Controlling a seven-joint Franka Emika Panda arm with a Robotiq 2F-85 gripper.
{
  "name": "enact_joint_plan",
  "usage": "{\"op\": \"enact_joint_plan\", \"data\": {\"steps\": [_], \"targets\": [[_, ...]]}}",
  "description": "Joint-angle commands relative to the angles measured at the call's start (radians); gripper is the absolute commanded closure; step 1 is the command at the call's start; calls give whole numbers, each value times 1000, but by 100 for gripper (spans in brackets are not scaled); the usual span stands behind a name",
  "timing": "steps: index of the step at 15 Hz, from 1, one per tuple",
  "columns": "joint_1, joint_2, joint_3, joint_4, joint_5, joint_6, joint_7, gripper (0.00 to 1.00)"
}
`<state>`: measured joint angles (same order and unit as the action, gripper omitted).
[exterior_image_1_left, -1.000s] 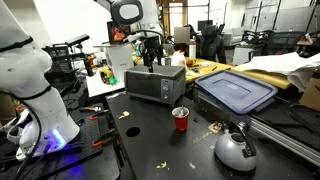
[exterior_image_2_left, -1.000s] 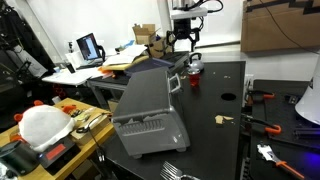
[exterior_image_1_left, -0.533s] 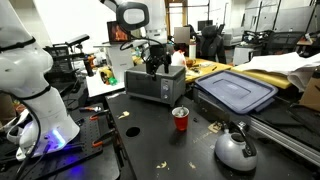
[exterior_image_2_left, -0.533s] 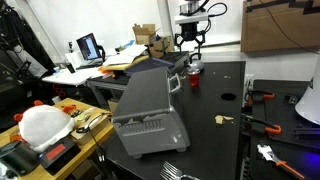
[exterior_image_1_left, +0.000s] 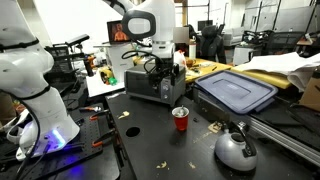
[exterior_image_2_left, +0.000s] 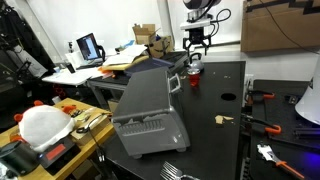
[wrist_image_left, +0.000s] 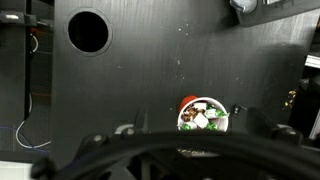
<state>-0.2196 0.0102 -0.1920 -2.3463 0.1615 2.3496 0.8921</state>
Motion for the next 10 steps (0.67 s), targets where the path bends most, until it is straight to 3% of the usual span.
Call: {"op": "enact_joint_plan", "data": {"steps": [1,10], "targets": [[-12,46,-29,49,70,-29,26,0],[-46,139,-76,111,251,-56,11,0]]}}
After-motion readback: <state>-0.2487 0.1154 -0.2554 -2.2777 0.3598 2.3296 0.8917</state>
